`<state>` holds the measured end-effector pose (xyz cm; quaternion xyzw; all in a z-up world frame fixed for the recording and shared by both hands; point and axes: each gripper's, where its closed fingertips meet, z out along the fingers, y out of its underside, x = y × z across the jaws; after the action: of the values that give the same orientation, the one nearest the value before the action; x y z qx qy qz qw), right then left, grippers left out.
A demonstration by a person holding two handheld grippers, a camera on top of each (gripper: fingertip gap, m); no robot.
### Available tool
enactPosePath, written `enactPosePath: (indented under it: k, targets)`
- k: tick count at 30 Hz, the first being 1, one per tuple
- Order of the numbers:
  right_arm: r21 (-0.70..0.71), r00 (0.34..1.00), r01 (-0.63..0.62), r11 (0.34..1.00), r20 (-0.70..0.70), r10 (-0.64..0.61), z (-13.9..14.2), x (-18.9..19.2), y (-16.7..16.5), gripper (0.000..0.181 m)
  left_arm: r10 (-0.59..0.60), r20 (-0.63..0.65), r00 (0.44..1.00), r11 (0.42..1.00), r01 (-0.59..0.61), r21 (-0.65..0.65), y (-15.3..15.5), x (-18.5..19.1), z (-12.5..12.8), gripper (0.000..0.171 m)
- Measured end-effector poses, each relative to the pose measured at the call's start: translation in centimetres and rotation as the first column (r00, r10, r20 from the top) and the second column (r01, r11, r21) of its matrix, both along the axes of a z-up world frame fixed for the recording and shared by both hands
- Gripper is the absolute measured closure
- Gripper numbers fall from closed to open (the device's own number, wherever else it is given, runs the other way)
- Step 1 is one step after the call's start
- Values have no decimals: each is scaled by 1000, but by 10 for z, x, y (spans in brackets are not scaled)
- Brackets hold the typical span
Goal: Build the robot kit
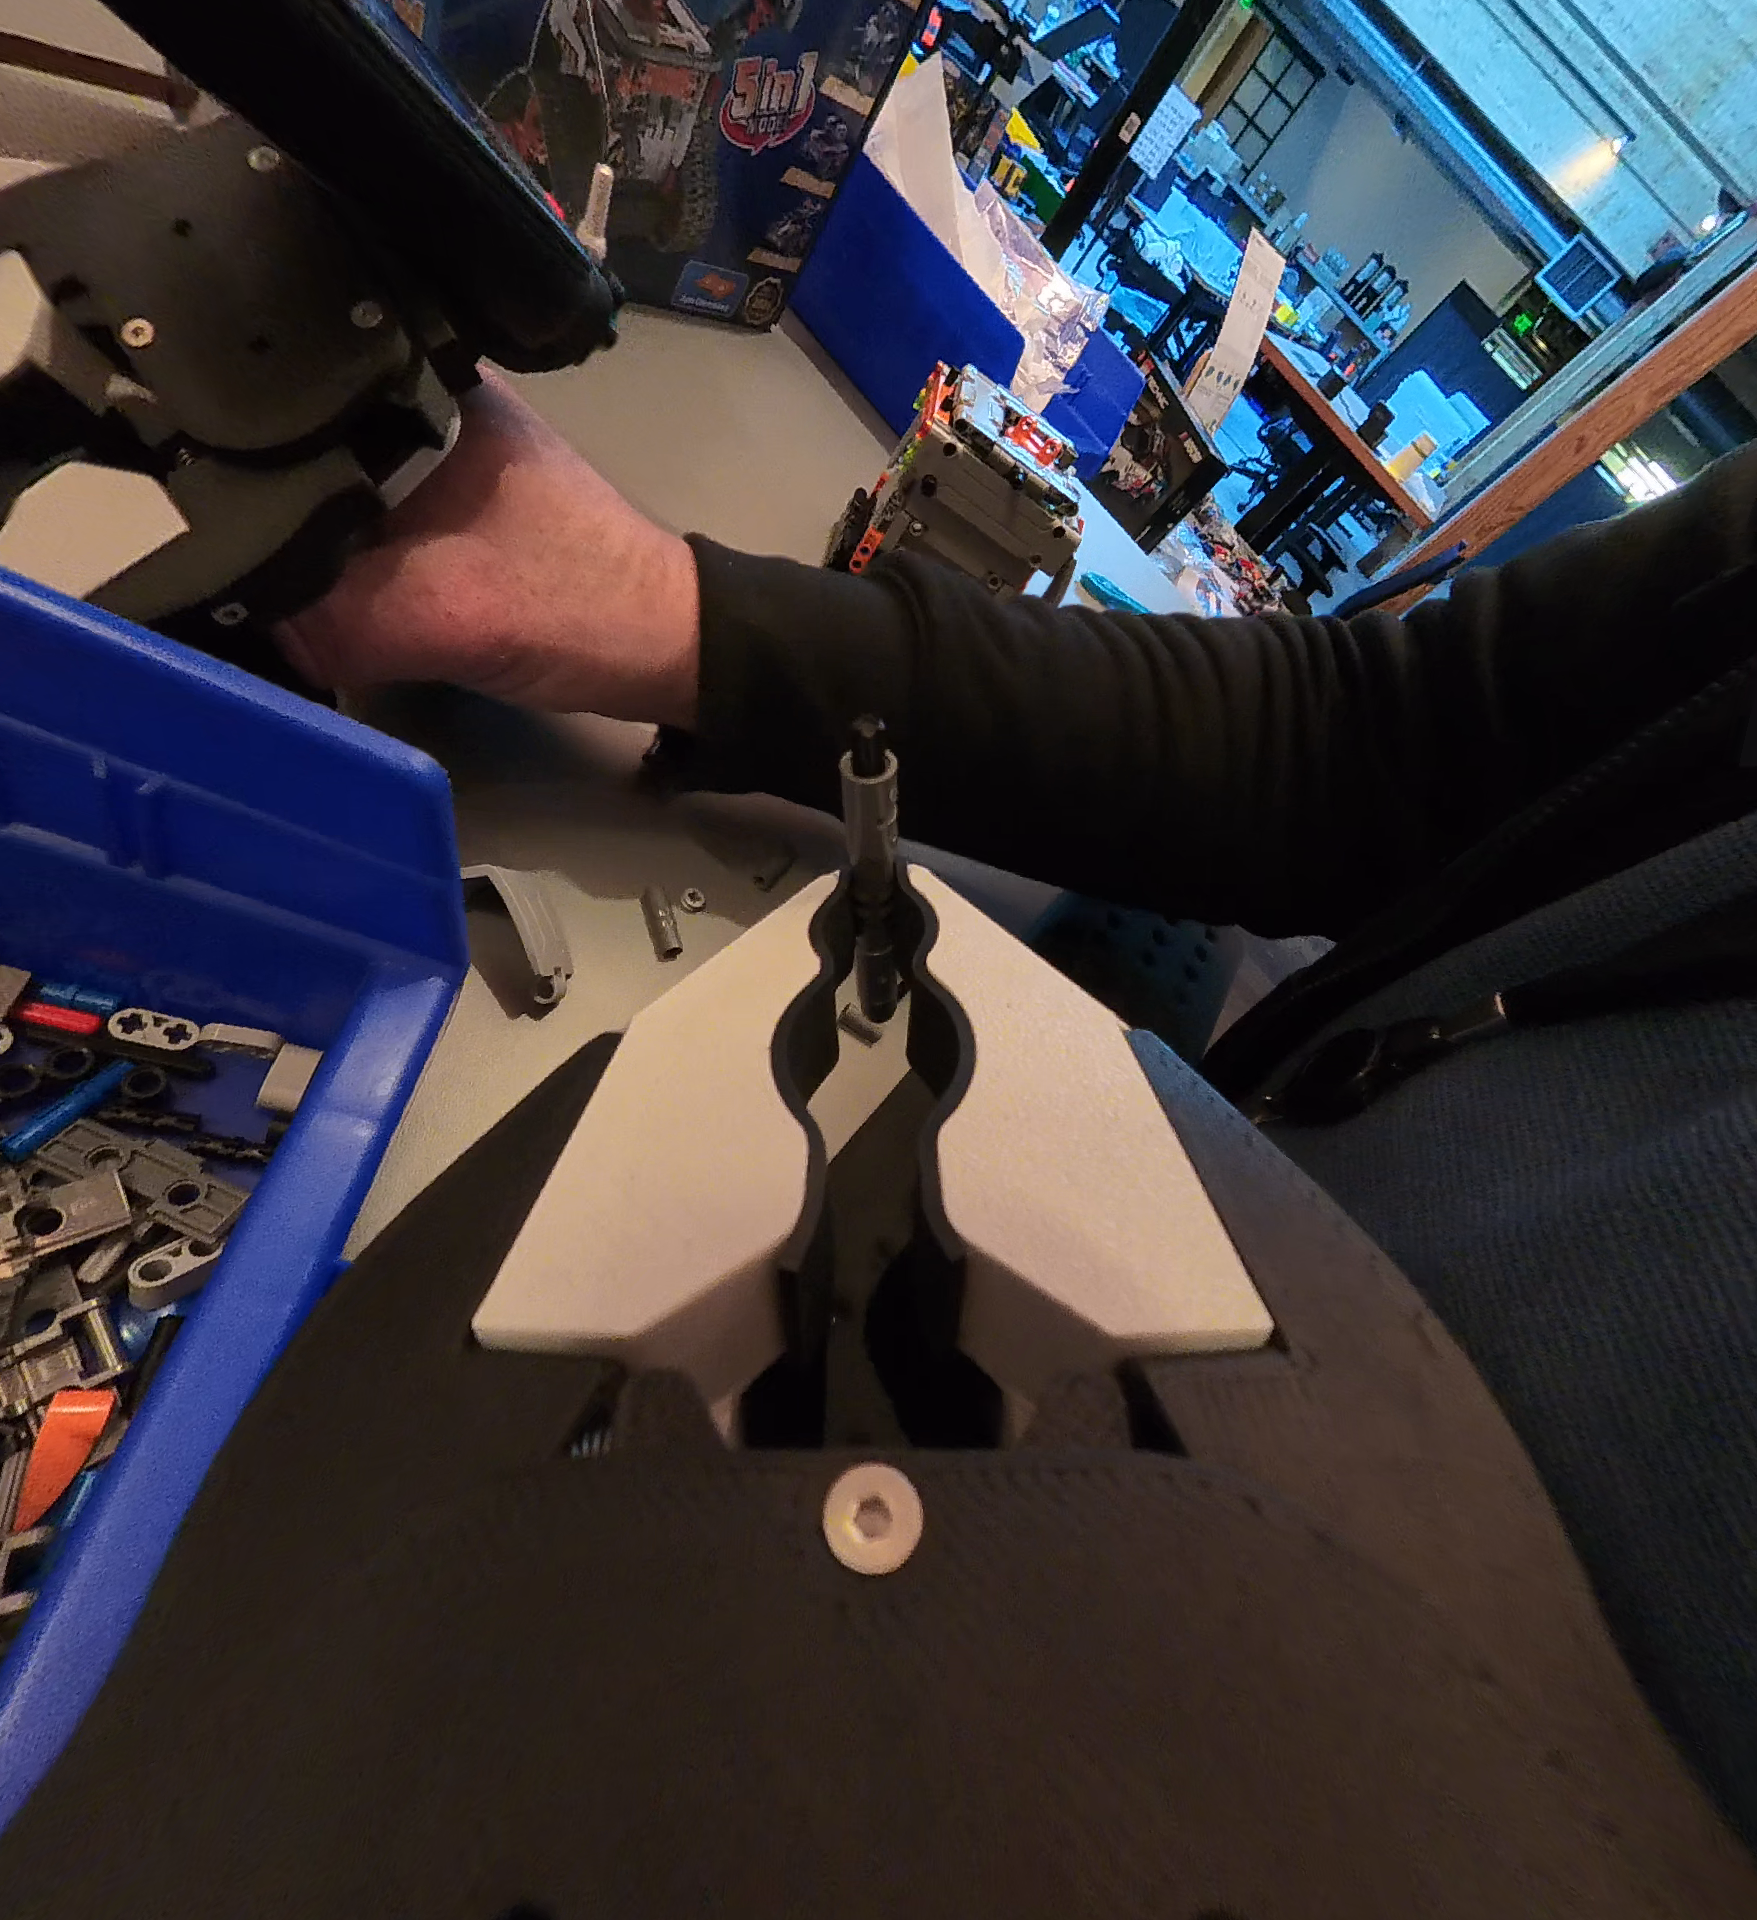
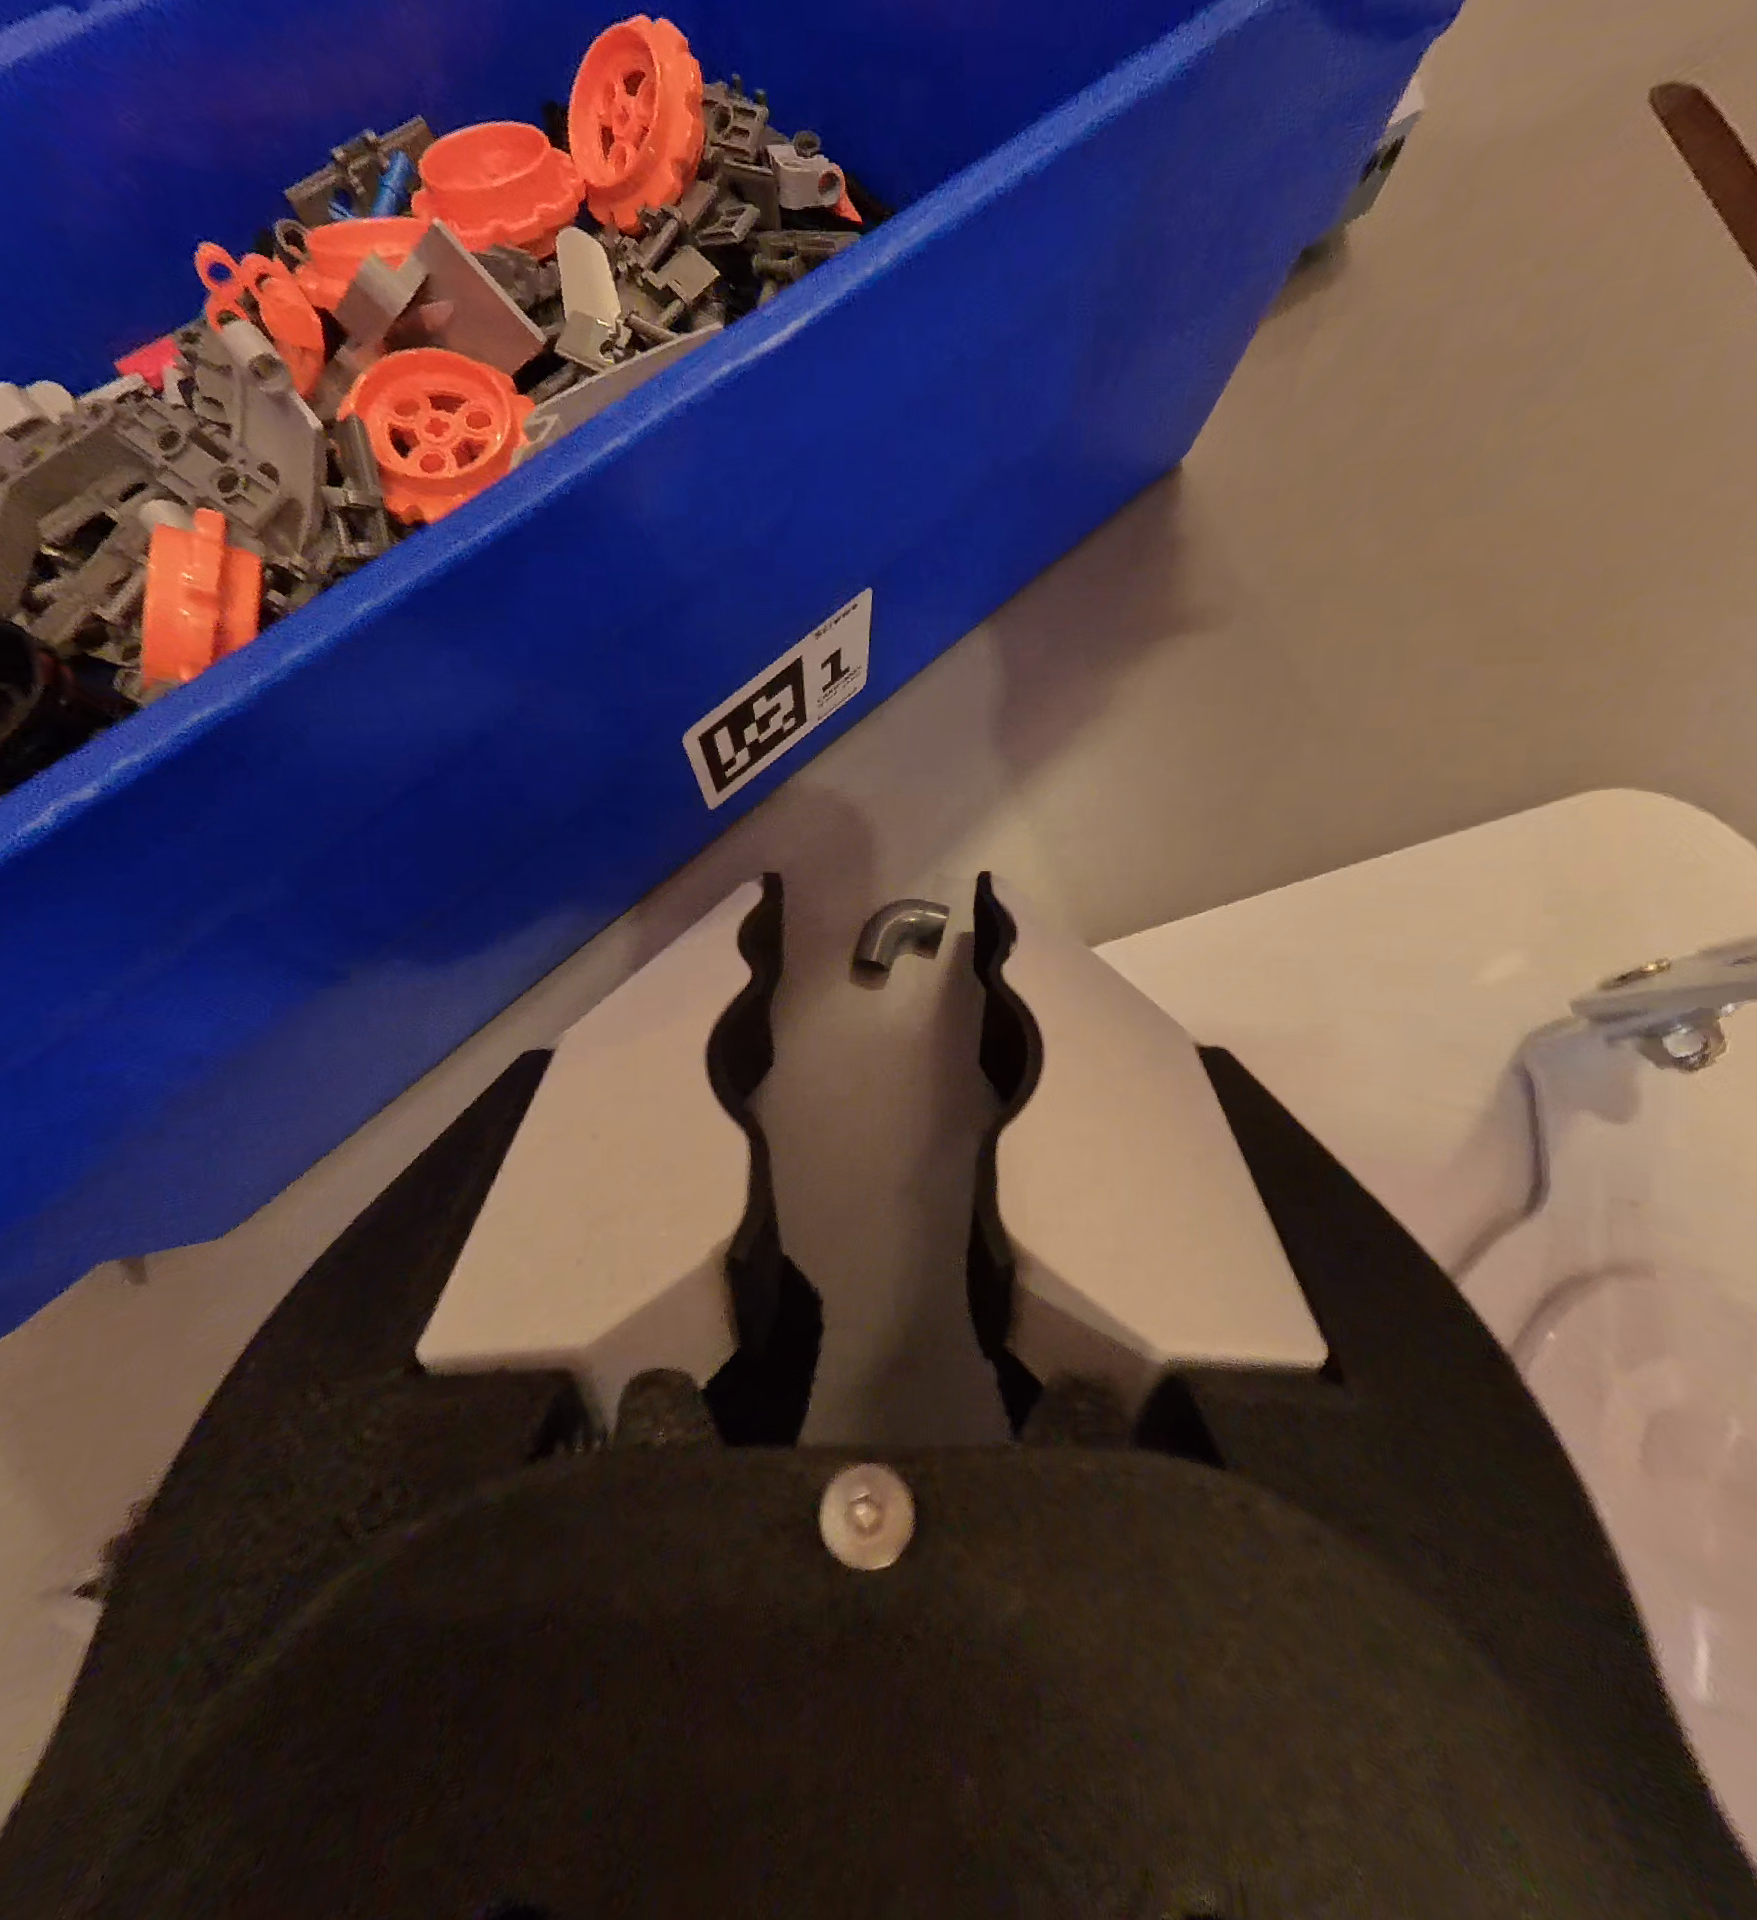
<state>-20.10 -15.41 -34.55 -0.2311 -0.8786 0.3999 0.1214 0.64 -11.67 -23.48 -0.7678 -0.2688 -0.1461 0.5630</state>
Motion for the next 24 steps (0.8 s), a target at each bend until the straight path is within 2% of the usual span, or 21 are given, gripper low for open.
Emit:
enactPosePath:
  k: [1, 3, 6, 11, 14, 18, 24]
  targets:
    - [15, 1000, -14, 1000, 4, 14, -3, -1, 0, 144, -3, 2, 1000, 1000, 3, 6, -1, 0, 0, 168]
    - [7, 997, -65, 998, 42, 65, -8, 4, -4, 147, -3, 2, 1000, 1000, 3, 6, -3, -2, -1, 168]
    - [15, 994, -78, 997, 82, 76, -8, 6, 2, 152, -3, 9, 1000, 1000, 3, 15, -5, -4, -1, 168]
    - [26, 979, -151, 988, 140, 146, -6, 37, 12, 166, -10, 13, 1000, 1000, 9, 16, -5, -6, -1, 168]
    - [-21, 987, -115, 993, 113, 116, 6, 31, 13, 158, -12, 16, 1000, 1000, 11, 20, -5, -8, -1, 168]
    - [-19, 993, -81, 997, 79, 82, 2, 9, 13, 146, -17, 15, 1000, 1000, 16, 23, -2, -10, 0, 168]
    - [28, 986, -155, 987, 67, 153, -8, 9, 6, 152, -23, 17, 1000, 1000, 23, 18, -1, -8, -2, 168]
